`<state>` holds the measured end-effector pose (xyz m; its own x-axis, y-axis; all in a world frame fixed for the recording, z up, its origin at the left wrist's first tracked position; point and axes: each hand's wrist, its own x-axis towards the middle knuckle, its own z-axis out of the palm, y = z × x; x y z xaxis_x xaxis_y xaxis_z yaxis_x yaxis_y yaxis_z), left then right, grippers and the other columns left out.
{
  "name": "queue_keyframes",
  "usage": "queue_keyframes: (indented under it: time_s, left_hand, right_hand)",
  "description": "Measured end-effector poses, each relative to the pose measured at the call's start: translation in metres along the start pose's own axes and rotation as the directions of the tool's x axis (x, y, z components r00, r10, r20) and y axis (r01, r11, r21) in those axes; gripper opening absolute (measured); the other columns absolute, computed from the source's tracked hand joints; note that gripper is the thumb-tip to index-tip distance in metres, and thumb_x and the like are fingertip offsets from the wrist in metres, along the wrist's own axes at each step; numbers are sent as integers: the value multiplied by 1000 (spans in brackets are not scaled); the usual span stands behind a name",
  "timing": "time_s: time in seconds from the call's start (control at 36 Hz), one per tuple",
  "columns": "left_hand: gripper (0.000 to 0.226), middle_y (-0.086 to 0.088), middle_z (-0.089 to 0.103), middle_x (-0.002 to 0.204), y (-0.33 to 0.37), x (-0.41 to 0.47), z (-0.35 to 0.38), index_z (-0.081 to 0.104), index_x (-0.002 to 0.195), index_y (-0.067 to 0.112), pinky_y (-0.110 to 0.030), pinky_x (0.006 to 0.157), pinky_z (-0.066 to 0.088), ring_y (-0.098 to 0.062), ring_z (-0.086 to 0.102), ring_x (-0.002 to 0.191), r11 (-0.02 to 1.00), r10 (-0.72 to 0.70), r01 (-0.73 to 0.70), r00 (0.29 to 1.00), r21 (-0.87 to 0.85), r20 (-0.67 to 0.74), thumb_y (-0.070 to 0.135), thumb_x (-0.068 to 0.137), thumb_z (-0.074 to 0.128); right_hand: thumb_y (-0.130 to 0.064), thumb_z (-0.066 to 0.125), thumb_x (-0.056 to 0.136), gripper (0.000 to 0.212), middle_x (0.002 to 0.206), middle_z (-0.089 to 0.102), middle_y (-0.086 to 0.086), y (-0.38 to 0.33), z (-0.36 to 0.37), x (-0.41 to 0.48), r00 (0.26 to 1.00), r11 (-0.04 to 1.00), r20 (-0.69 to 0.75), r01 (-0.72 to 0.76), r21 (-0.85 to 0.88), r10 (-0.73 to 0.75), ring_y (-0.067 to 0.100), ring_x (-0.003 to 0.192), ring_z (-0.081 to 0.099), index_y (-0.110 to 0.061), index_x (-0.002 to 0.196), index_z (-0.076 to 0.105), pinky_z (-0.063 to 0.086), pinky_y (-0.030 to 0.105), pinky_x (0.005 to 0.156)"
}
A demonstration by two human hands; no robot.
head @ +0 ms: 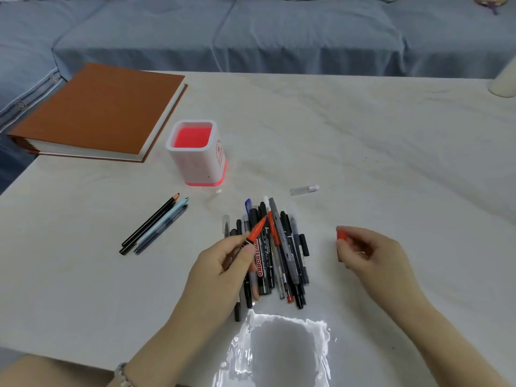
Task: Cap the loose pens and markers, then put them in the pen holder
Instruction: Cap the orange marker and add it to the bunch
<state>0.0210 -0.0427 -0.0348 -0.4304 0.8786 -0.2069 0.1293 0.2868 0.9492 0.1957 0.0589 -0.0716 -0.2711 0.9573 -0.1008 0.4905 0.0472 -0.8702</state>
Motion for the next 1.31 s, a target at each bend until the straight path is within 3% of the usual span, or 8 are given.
queue_keyframes:
  time_s: [0.14, 0.28, 0.56, 0.67, 0.78, 0.89, 1.08, 1.31]
  left_hand:
    - [11, -3, 69, 67, -5, 1, 2, 65, 94, 13, -10, 42, 38, -2, 46, 37, 1000, -11, 10, 1000, 18, 15, 9, 87, 56]
    - [5, 3, 73, 71, -8, -1, 3, 61, 85, 18, -14, 47, 42, -7, 51, 47, 998, -25, 23, 999, 50, 43, 14, 83, 63]
    - [19, -1, 70, 68, -10, -6, 7, 60, 83, 37, -42, 66, 47, -24, 59, 65, 991, 32, -41, 997, 126, 75, 20, 79, 69]
    - [21, 1, 67, 68, -12, -8, 5, 60, 83, 41, -28, 63, 45, -11, 56, 61, 984, 47, -60, 996, 168, 79, 23, 77, 69]
    - [17, -3, 64, 73, -10, -8, 5, 62, 87, 41, -26, 63, 44, -19, 56, 65, 973, 79, -103, 990, 208, 118, 27, 79, 67]
    - [15, 5, 65, 73, -7, -9, 3, 64, 86, 45, -22, 63, 43, -13, 56, 65, 963, 97, -128, 986, 239, 137, 31, 79, 66]
    - [14, 22, 63, 60, -6, -11, 7, 69, 70, 37, -13, 52, 41, 3, 52, 50, 960, 97, -114, 992, 257, 78, 25, 77, 70]
    - [20, 2, 64, 53, -4, -7, 9, 71, 63, 26, -14, 53, 44, -6, 55, 48, 989, 50, -53, 998, 141, 29, 13, 78, 67]
  right_hand:
    - [-8, 55, 87, 13, 64, 71, -3, -21, -2, -3, 984, 843, 93, -177, 507, 151, 0, 58, 62, -15, 87, 66, 50, 7, 61]
    - [-12, 53, 86, 12, 72, 74, 0, -33, 2, -8, 965, 636, 190, -262, 726, 181, 2, 68, 67, -10, 91, 64, 53, 11, 62]
    - [-14, 60, 80, 9, 76, 75, 5, -37, 13, -16, 969, 687, 191, -245, 684, 155, 8, 68, 66, -11, 86, 65, 55, 15, 65]
    - [-22, 62, 69, 21, 76, 75, 6, -39, 13, -17, 966, 691, 211, -256, 676, 151, 9, 66, 66, -10, 87, 65, 56, 16, 65]
    - [-23, 62, 64, 28, 75, 75, 6, -40, 13, -21, 959, 708, 247, -273, 651, 142, 7, 64, 66, -8, 87, 64, 55, 15, 64]
    - [-9, 62, 75, 11, 75, 75, 6, -39, 13, -24, 959, 725, 257, -260, 638, 117, 7, 62, 66, -9, 85, 65, 54, 14, 61]
    - [5, 54, 83, 19, 66, 73, 3, -36, 21, -31, 974, 768, 227, -168, 617, 31, 8, 57, 62, -9, 83, 68, 51, 14, 56]
    - [7, 52, 84, 18, 67, 72, 4, -38, 28, -27, 978, 783, 193, -55, 619, -83, 8, 57, 61, -6, 84, 65, 50, 14, 60]
